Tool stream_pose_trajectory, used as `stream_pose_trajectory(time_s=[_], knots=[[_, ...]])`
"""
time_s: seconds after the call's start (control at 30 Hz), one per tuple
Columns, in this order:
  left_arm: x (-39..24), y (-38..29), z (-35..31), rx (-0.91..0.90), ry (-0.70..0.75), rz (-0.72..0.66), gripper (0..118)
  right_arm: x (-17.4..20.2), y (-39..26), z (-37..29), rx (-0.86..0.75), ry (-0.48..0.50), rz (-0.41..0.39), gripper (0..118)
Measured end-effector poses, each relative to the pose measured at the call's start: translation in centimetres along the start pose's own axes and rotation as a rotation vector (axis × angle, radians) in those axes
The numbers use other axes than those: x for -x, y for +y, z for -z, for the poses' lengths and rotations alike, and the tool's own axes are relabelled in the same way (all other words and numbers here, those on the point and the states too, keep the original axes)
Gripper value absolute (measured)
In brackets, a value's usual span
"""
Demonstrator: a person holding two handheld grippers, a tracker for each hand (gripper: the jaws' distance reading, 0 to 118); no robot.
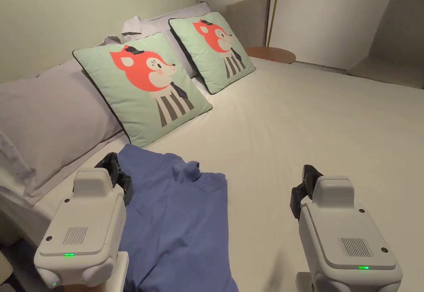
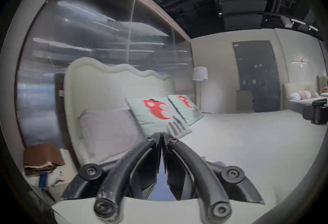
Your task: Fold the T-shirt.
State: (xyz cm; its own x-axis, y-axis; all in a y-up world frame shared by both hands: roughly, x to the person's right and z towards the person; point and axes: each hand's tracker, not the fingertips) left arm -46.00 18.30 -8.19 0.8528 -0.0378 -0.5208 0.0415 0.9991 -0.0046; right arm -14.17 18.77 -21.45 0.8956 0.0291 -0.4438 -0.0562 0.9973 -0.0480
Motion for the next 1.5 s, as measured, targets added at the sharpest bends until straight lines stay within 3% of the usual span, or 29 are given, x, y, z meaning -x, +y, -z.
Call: stream_pose_trajectory(time_s=[0.3, 0.67, 0.73, 0.8, 0.83, 0.87, 1.0, 1.2, 1.27, 1.3, 1.33, 1.37, 1.4, 1.43, 1.47, 1.5], knots=[[4.5, -1.0, -0.7, 0.043, 0.099, 0.02, 0, 4.7, -0.1, 1.3, 0.023, 0.101, 0.013, 1], [2.6, -1.6, 1.5, 0.176, 0.02, -0.013, 2, 4.4, -0.1, 2.0, 0.029, 0.113, 0.007, 1], [1.7, -1.9, 3.0, 0.25, -0.032, -0.035, 39, 3.9, -0.1, 2.0, 0.031, 0.109, 0.001, 1], [0.4, -2.5, 4.6, 0.345, -0.064, -0.029, 90, 3.4, -0.1, 2.0, 0.033, 0.099, -0.002, 1], [-0.4, -2.9, 5.4, 0.396, -0.072, -0.015, 105, 3.1, -0.2, 2.0, 0.035, 0.093, -0.002, 1], [-1.2, -3.2, 5.9, 0.401, -0.074, -0.007, 111, 2.7, -0.2, 2.0, 0.037, 0.089, -0.001, 1], [-4.0, -5.1, 8.9, 0.544, -0.12, 0.018, 109, 1.3, -0.4, 2.0, 0.045, 0.06, 0.003, 1], [-6.9, -9.7, 13.6, 0.845, -0.138, -0.051, 106, -0.8, -1.4, 2.3, 0.066, 0.022, 0.0, 1], [-7.5, -11.1, 14.2, 0.908, -0.147, -0.076, 89, -1.5, -1.7, 2.3, 0.076, 0.009, -0.002, 1], [-7.8, -11.8, 14.3, 0.942, -0.151, -0.09, 69, -1.9, -1.8, 2.2, 0.081, 0.003, -0.003, 1], [-8.0, -12.2, 14.2, 0.972, -0.163, -0.1, 59, -2.2, -1.9, 2.1, 0.086, -0.005, -0.003, 1], [-8.2, -12.4, 14.0, 0.967, -0.165, -0.11, 59, -2.6, -2.0, 2.0, 0.091, -0.009, -0.002, 1], [-8.2, -11.6, 13.3, 0.883, -0.133, -0.076, 43, -2.9, -2.0, 1.8, 0.094, -0.014, 0.0, 1], [-8.4, -11.2, 13.0, 0.895, -0.151, -0.063, 18, -3.2, -2.0, 1.7, 0.095, -0.019, 0.002, 1], [-8.5, -10.9, 12.8, 0.884, -0.157, -0.03, 4, -3.5, -2.0, 1.4, 0.095, -0.026, 0.007, 1], [-8.3, -10.6, 12.6, 0.876, -0.173, -0.017, 4, -3.7, -1.9, 1.2, 0.094, -0.032, 0.014, 1]])
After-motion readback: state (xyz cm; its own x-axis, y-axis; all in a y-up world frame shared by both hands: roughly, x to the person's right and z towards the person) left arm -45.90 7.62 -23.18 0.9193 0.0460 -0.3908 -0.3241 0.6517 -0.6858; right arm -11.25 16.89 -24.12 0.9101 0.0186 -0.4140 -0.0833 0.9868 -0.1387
